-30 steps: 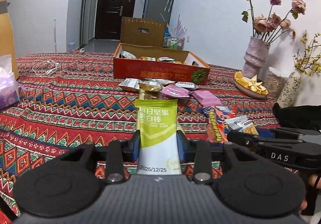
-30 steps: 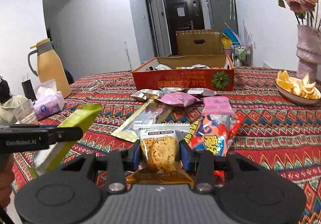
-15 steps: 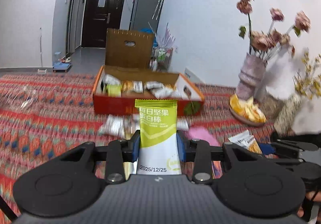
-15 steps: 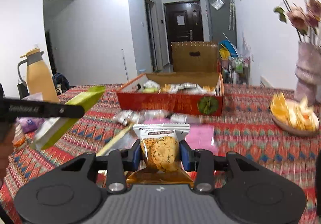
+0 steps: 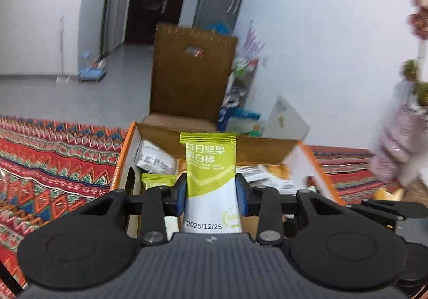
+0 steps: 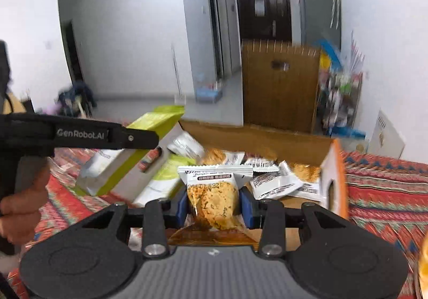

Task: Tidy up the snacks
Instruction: 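Carry the bar packet and biscuit packet over the orange box, then open both tools to drop the packets into the box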

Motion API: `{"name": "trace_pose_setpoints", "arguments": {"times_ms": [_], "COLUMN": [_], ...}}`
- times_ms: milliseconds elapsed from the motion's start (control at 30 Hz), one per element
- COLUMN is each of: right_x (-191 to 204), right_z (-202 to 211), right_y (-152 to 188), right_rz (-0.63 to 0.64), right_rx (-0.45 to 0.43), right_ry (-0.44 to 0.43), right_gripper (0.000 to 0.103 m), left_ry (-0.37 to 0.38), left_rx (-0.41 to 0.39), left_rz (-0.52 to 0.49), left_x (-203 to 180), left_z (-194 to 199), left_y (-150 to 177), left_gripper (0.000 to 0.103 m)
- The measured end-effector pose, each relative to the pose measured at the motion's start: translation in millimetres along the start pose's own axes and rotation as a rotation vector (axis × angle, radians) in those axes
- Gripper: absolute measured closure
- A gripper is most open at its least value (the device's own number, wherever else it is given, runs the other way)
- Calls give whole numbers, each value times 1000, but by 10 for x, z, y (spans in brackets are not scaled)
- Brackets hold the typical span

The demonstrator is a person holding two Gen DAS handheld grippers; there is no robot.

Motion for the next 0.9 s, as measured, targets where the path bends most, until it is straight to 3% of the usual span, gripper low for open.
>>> {"name": "trace_pose_setpoints", "arguments": {"times_ms": [167, 367, 433, 467, 500, 733, 900], "right_x": [-124, -130, -95, -79, -65, -23, -23], "right_z": [-896, -1426, -1425, -1411, -1398, -1366, -1027], "right_y": [-104, 54, 38, 33, 32, 14, -78], "right_rz": [-35, -27, 0, 11, 20, 39, 38], "right_rx": [184, 278, 271, 262, 258, 245, 187], "right_ry": [-13, 50, 57, 61, 69, 86, 89], "right_gripper": [65, 60, 51, 43, 41, 41, 40], "left_ry": [-10, -43, -8, -9, -12, -43, -41], "left_rx": [126, 185, 175, 165, 150, 114, 62], "left_rz": [48, 66, 73, 72, 60, -5, -33], "left_x": [159, 243, 245, 248, 243, 186, 154], "left_z": [-663, -1001, -989, -971, -940, -716, -309], "left_y": [131, 296, 281, 273, 257, 133, -20], "left_gripper": [67, 58, 44, 40, 39, 39, 34]}}
Point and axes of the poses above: each gripper's, at about its wrist camera, not at the fingertips, and z roughly against the way its jaws point, x to its left, y to its underside, the point moved 7 cm from there along -z, roughly the way its jaws point, and after that the axes turned 6 degrees about -x, right-handed, at the moved point
